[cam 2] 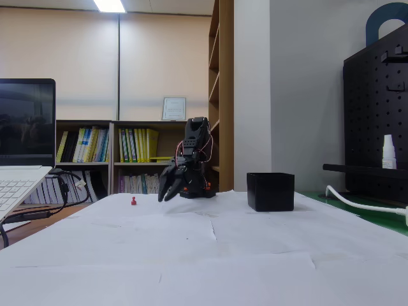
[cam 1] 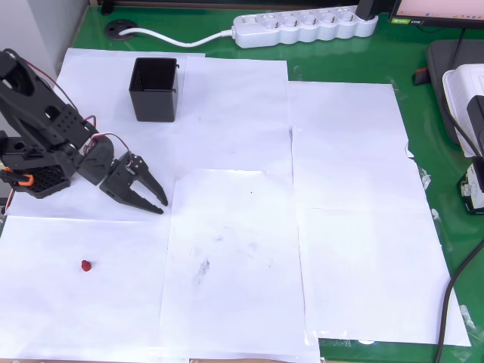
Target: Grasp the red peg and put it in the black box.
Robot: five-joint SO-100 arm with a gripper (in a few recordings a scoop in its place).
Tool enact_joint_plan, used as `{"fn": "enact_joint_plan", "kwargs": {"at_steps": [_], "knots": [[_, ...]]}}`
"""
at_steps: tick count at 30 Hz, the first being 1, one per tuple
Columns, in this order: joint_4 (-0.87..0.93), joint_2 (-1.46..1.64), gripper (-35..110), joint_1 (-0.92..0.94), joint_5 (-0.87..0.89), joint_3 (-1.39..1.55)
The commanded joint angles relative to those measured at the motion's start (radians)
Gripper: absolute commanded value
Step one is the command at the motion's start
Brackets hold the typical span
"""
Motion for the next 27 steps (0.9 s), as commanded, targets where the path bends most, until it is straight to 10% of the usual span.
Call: {"fn": "enact_joint_plan", "kwargs": {"at_steps": [1, 12, 27], "knots": [[-0.247, 0.178, 0, 0.014, -0.012, 0.012], [-0.927, 0.528, 0, 0.101, -0.014, 0.014], [-1.019, 0.578, 0, 0.356, -0.087, 0.026]]}}
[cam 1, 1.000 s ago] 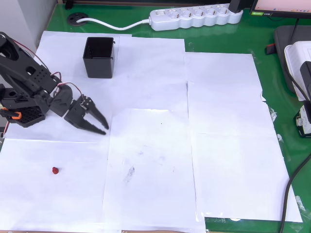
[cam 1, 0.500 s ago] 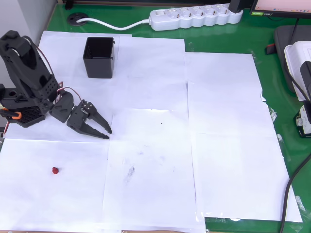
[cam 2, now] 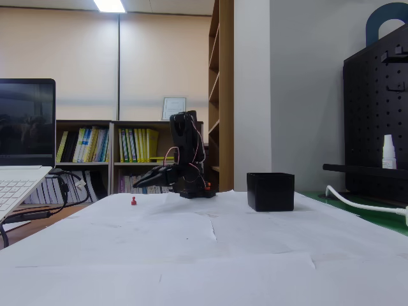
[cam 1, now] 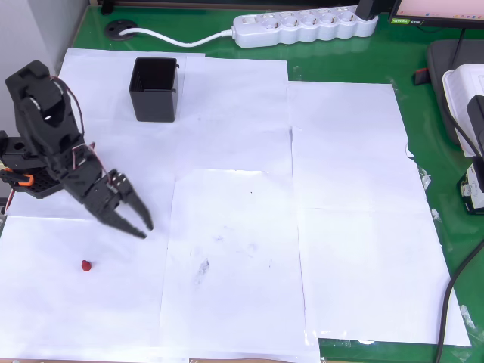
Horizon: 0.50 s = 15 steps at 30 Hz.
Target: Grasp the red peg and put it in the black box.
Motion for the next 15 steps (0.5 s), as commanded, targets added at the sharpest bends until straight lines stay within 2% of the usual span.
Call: {"fn": "enact_joint_plan", "kwargs": {"at_steps": [1, 15], "knots": [[-0.055, 0.012, 0, 0.058, -0.032, 0.028], [-0.094, 0.115, 0, 0.265, -0.074, 0.052]]}}
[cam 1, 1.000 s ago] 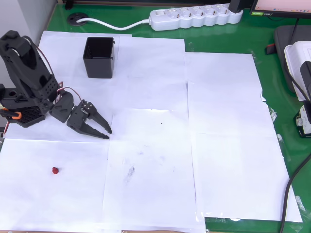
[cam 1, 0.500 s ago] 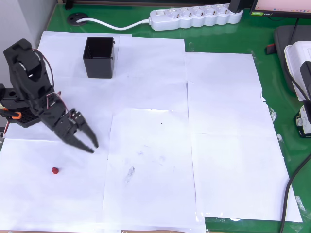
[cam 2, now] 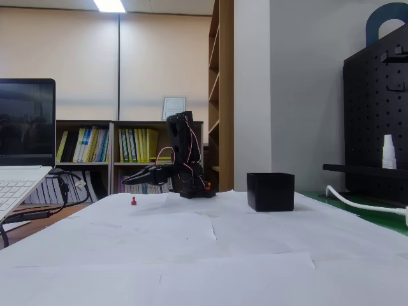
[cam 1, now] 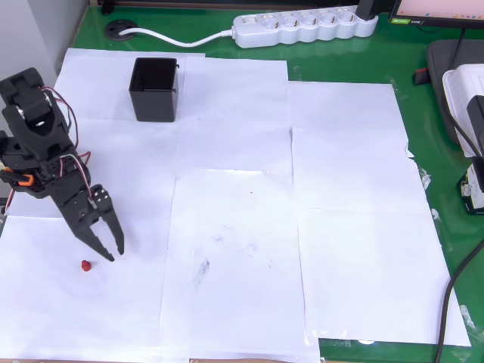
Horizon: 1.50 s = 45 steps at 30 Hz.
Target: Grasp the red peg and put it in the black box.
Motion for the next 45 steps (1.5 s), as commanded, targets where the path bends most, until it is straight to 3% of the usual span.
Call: {"fn": "enact_joint_plan", "kwargs": {"at_steps": [1, 19, 27, 34, 45], "knots": [[-0.06, 0.052, 0, 0.043, -0.038, 0.048], [-0.021, 0.135, 0, 0.109, -0.115, 0.071], [0.0, 0.17, 6, 0.12, -0.104, 0.08], [0.038, 0.195, 20, 0.14, -0.167, 0.087], [0.067, 0.245, 22, 0.21, -0.199, 0.103]]}}
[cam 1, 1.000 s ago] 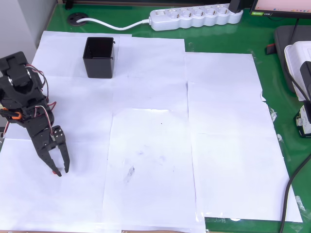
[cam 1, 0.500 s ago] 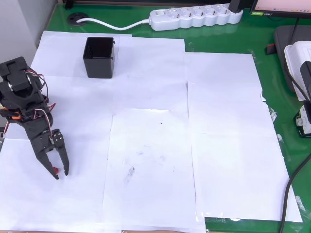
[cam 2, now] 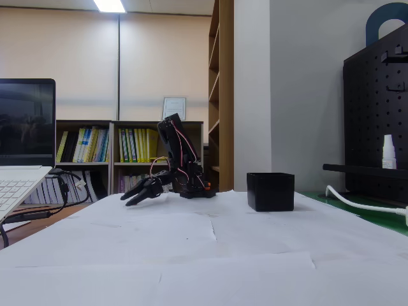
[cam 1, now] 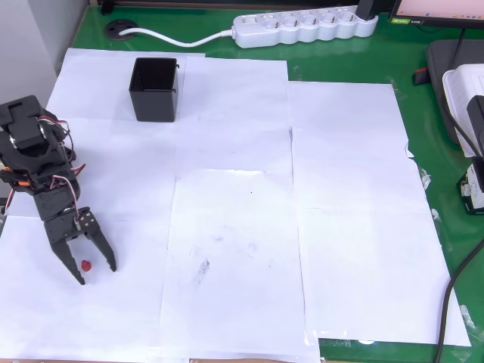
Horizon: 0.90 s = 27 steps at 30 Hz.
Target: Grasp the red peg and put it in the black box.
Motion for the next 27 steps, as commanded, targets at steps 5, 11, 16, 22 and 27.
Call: {"fn": "enact_joint_plan", "kwargs": {"at_steps": [5, 11, 16, 22, 27], "knots": [[0.051, 0.032, 22, 0.023, 0.054, 0.029], [0.072, 0.035, 22, 0.035, 0.077, 0.029], [0.067, 0.051, 22, 0.054, 0.067, 0.034], [-0.018, 0.13, 22, 0.061, 0.058, 0.054], [-0.051, 0.155, 22, 0.063, 0.066, 0.06]]}}
